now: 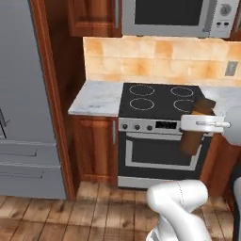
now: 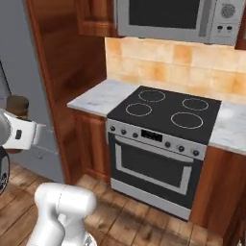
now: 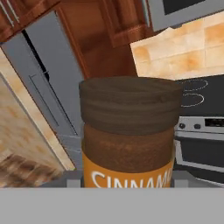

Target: Take the cinnamon bottle from the cabinet and place it on the dining table, next to the plate with the cupcake. Then take the chocolate from the dining counter and place it on the cupcake plate.

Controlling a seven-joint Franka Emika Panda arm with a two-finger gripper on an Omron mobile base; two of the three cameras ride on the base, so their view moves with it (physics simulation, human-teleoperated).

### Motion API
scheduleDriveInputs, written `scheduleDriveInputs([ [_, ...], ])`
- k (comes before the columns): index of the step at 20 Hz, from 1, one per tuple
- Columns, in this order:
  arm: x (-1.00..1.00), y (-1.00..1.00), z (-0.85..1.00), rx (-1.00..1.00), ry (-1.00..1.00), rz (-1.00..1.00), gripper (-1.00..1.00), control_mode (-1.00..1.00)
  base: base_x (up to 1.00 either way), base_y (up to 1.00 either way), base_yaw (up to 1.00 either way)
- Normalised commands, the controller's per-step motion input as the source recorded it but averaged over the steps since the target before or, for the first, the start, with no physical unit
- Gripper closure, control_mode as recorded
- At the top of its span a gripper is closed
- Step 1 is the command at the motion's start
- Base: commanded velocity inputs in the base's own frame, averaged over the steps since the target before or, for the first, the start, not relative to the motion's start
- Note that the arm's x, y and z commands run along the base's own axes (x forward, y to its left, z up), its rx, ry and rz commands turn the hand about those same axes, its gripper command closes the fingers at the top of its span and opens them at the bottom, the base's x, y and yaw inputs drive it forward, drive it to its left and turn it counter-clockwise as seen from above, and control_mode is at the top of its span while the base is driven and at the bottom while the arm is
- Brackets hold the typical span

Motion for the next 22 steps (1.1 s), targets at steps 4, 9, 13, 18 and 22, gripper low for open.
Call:
scheduleDriveInputs([
  [4,0.00,0.00,0.00,0.00,0.00,0.00,1.00,1.00,-0.02,0.00,0.73],
  [9,0.00,0.00,0.00,0.00,0.00,0.00,1.00,1.00,0.00,0.01,0.73],
  [13,0.00,0.00,0.00,0.00,0.00,0.00,1.00,1.00,0.00,0.11,0.72],
  [18,0.00,0.00,0.00,0.00,0.00,0.00,1.00,1.00,0.15,0.13,0.66],
  [22,0.00,0.00,0.00,0.00,0.00,0.00,1.00,1.00,0.40,0.11,0.57],
])
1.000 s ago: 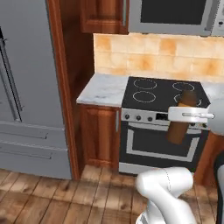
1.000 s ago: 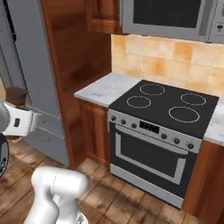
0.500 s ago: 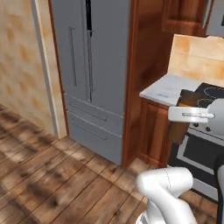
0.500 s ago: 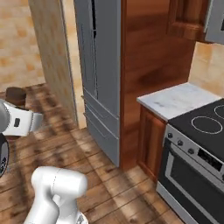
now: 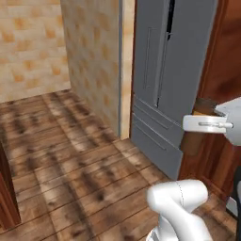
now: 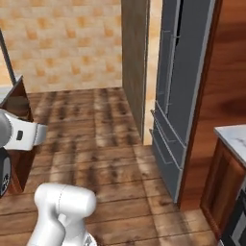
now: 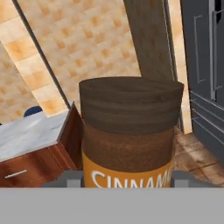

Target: Take the cinnamon bottle from the cabinet and place it on the dining table, next to the plate with the cupcake. Then take the chocolate from the dining counter and place it on the cupcake plate.

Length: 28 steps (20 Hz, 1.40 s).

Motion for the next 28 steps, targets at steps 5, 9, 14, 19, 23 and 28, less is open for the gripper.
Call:
scheduleDriveInputs([
  [5,0.00,0.00,0.00,0.00,0.00,0.00,1.00,1.00,0.48,0.10,0.47],
  [9,0.00,0.00,0.00,0.00,0.00,0.00,1.00,1.00,0.71,0.00,0.28],
  [14,0.00,0.00,0.00,0.00,0.00,0.00,1.00,1.00,0.83,0.07,0.14],
  [19,0.00,0.00,0.00,0.00,0.00,0.00,1.00,1.00,0.56,0.31,0.09],
  [23,0.00,0.00,0.00,0.00,0.00,0.00,1.00,1.00,0.98,0.01,0.00],
  [28,0.00,0.00,0.00,0.00,0.00,0.00,1.00,1.00,1.00,-0.02,0.00],
])
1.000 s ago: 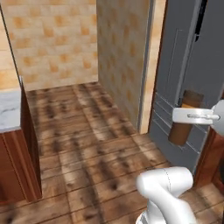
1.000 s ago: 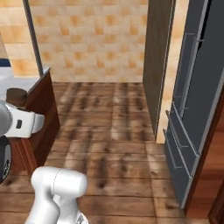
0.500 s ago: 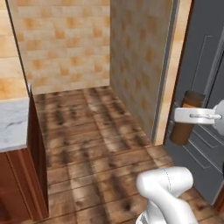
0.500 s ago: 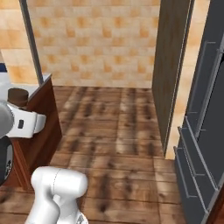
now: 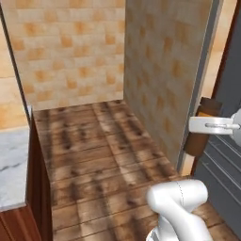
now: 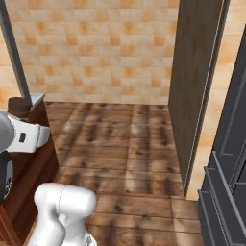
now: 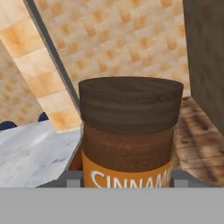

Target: Take the cinnamon bottle from the cabinet and place it on the dining table, next to the plate with the cupcake. Then take the chocolate from the dining counter and place it on the cupcake plate.

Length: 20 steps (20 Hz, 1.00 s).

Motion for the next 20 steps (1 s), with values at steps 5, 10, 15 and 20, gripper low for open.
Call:
scheduleDriveInputs([
  [5,0.00,0.00,0.00,0.00,0.00,0.00,1.00,1.00,1.00,-0.24,0.00],
  [10,0.00,0.00,0.00,0.00,0.00,0.00,1.00,1.00,1.00,-0.33,0.00],
  [15,0.00,0.00,0.00,0.00,0.00,0.00,1.00,1.00,1.00,-0.32,0.00],
  [20,0.00,0.00,0.00,0.00,0.00,0.00,1.00,1.00,1.00,-0.32,0.00],
])
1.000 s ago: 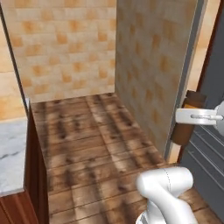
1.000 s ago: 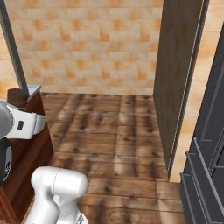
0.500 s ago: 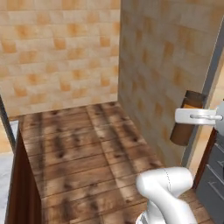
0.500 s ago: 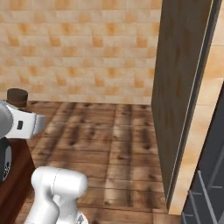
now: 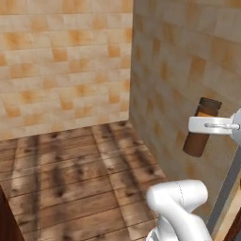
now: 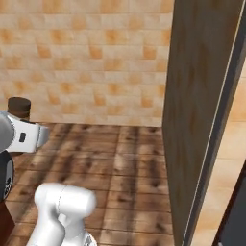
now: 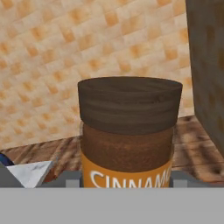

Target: Take the cinnamon bottle from the cabinet and place it on the dining table, next to the plate with the cupcake. Then take the chocolate from the dining counter and place it on the cupcake plate.

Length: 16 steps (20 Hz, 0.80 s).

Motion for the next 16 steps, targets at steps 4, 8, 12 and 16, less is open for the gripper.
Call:
scheduleDriveInputs([
  [4,0.00,0.00,0.00,0.00,0.00,0.00,1.00,1.00,1.00,-0.29,0.01],
  [8,0.00,0.00,0.00,0.00,0.00,0.00,1.00,1.00,1.00,-0.21,0.09],
  [12,0.00,0.00,0.00,0.00,0.00,0.00,1.00,1.00,1.00,-0.17,0.35],
  [16,0.00,0.00,0.00,0.00,0.00,0.00,1.00,1.00,1.00,-0.10,0.51],
])
